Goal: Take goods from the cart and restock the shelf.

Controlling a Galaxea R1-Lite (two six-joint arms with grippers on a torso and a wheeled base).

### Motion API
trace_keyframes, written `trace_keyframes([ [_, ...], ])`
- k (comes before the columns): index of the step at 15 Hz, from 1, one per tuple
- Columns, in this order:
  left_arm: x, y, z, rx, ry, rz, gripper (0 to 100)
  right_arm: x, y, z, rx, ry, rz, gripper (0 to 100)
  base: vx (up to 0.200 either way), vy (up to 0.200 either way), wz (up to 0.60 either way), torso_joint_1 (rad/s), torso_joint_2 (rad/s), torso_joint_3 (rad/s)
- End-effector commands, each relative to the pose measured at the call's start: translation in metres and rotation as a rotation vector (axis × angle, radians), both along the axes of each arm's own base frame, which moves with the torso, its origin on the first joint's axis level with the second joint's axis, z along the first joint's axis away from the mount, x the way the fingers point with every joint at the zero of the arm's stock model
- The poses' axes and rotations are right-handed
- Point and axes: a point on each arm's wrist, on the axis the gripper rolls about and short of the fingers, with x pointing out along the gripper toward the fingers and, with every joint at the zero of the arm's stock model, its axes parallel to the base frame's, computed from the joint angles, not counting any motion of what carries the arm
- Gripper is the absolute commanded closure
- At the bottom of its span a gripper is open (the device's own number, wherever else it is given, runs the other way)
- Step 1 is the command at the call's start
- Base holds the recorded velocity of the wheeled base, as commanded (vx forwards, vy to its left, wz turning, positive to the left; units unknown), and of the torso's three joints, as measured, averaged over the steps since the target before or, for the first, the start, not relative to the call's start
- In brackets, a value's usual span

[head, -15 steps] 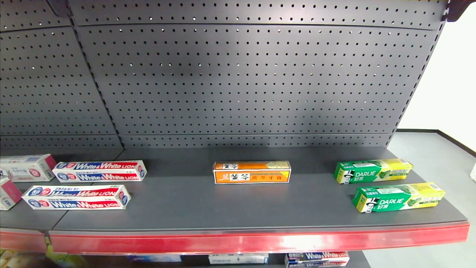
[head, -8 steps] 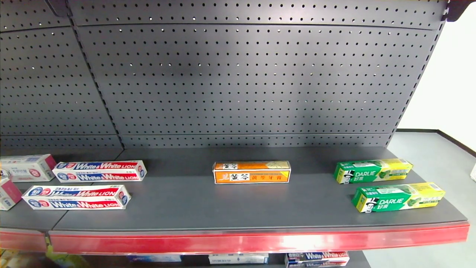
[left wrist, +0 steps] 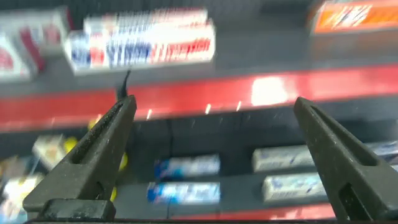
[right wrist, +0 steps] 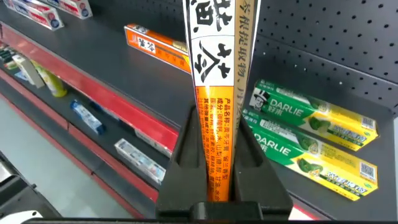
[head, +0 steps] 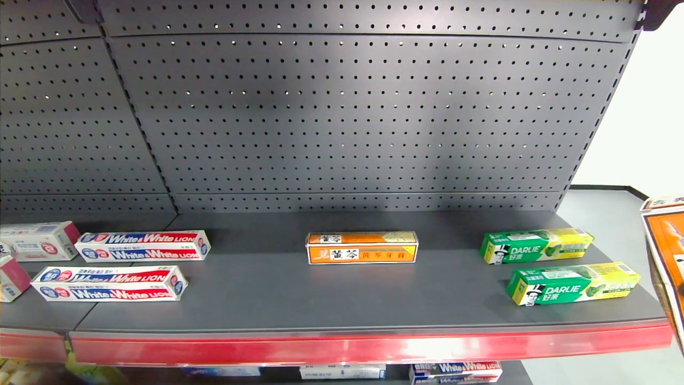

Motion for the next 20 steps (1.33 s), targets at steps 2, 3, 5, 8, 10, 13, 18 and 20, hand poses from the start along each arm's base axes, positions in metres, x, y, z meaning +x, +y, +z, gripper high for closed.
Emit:
trace_keyframes([
  [2, -0.001, -0.002, 0.027, -0.001, 0.033, -0.097, 0, 0.008, 0.005, 0.006, -0.016, -0.002, 0.040, 100, 0.000, 0.000, 0.00, 0.000, 0.00, 0.000],
  [3, 0.000, -0.002, 0.028, -0.001, 0.042, -0.130, 0, 0.009, 0.005, 0.009, -0.016, -0.007, 0.043, 100, 0.000, 0.000, 0.00, 0.000, 0.00, 0.000],
  [5, 0.004, -0.002, 0.038, 0.002, 0.063, -0.153, 0, 0.012, 0.005, 0.012, -0.014, -0.003, 0.015, 100, 0.000, 0.000, 0.00, 0.000, 0.00, 0.000],
  [8, 0.015, -0.003, 0.056, 0.003, 0.092, -0.268, 0, 0.011, 0.005, 0.012, 0.015, 0.014, -0.002, 100, 0.000, 0.000, 0.00, 0.000, 0.00, 0.000],
  [10, 0.027, -0.005, 0.064, 0.006, 0.127, -0.346, 0, 0.010, 0.006, 0.015, 0.016, 0.005, 0.009, 100, 0.000, 0.000, 0.00, 0.000, 0.00, 0.000],
  [13, 0.051, -0.012, 0.078, 0.006, 0.201, -0.499, 0, 0.013, 0.008, 0.017, 0.007, 0.001, 0.019, 100, 0.000, 0.000, 0.00, 0.000, 0.00, 0.000],
  [18, 0.110, -0.032, 0.093, 0.048, 0.258, -0.587, 0, 0.018, 0.011, 0.018, -0.054, -0.030, 0.046, 100, 0.000, 0.000, 0.00, 0.000, 0.00, 0.000],
  [20, 0.123, -0.037, 0.098, 0.085, 0.246, -0.618, 0, 0.023, 0.013, 0.017, -0.058, -0.017, 0.049, 100, 0.000, 0.000, 0.00, 0.000, 0.00, 0.000],
])
